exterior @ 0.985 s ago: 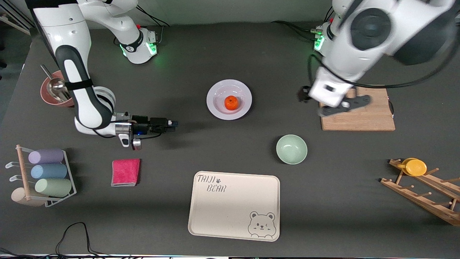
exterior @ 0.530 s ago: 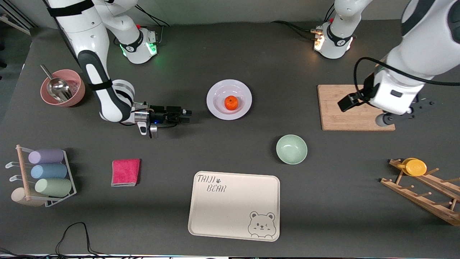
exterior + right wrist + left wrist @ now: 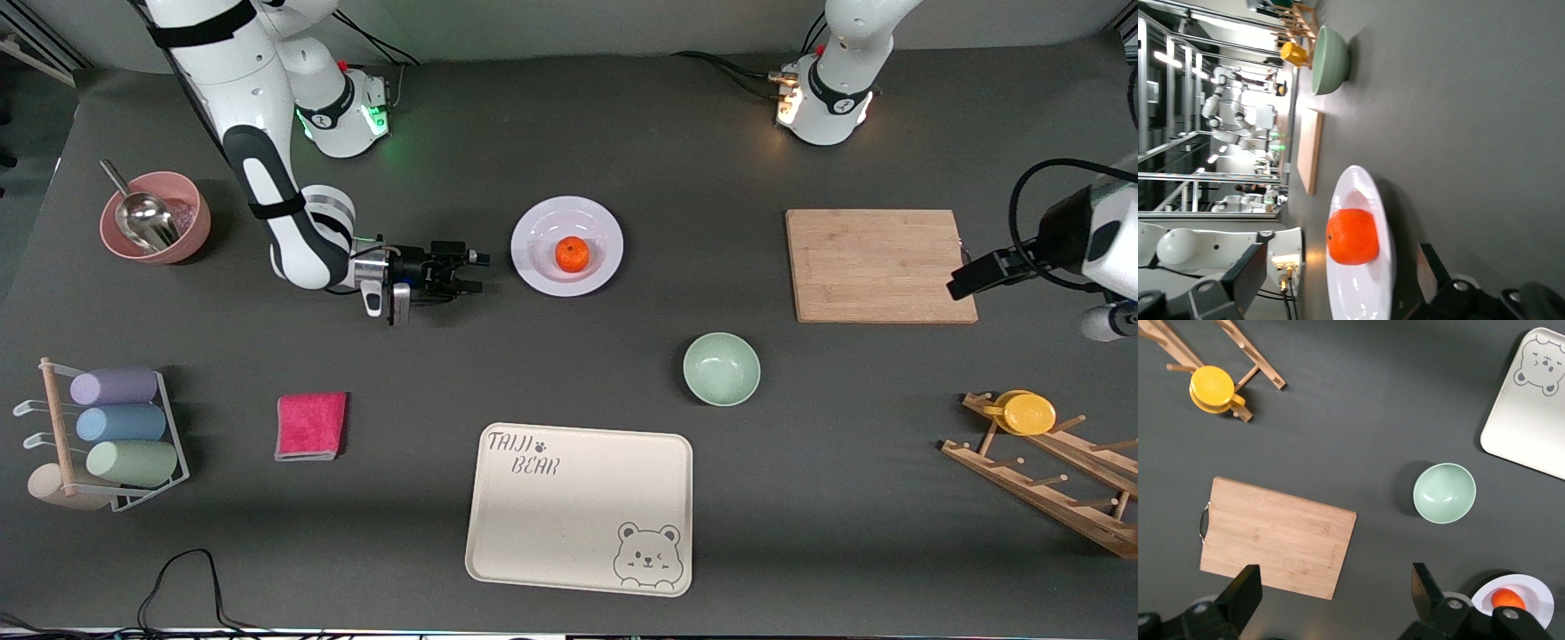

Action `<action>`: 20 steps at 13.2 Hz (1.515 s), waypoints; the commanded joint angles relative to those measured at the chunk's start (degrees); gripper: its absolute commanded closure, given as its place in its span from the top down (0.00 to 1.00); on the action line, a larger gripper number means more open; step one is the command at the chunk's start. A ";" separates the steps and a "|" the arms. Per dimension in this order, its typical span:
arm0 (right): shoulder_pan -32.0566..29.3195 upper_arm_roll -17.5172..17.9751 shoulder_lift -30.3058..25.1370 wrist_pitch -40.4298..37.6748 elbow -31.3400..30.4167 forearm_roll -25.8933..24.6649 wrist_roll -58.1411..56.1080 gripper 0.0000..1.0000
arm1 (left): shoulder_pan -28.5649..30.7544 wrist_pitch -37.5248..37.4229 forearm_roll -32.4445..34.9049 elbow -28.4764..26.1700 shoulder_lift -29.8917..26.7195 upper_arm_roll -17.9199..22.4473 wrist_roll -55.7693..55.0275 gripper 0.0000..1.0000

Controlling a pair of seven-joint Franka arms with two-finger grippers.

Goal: Place orange and plate with both arms
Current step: 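Return the left arm to rest while the right gripper approaches the plate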

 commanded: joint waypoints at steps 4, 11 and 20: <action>3.34 0.25 6.05 -6.11 -0.51 7.41 -11.03 1.00 | -29.88 6.04 -4.84 -10.43 -10.56 37.81 15.32 1.00; 3.43 2.09 8.34 -6.82 -0.51 9.43 -14.20 1.00 | -33.86 5.88 -5.10 -11.31 -9.86 41.45 16.66 1.00; 5.89 2.79 11.15 -8.22 -0.42 13.47 -20.96 0.84 | -33.86 5.53 -5.54 -10.70 -9.94 41.36 19.47 1.00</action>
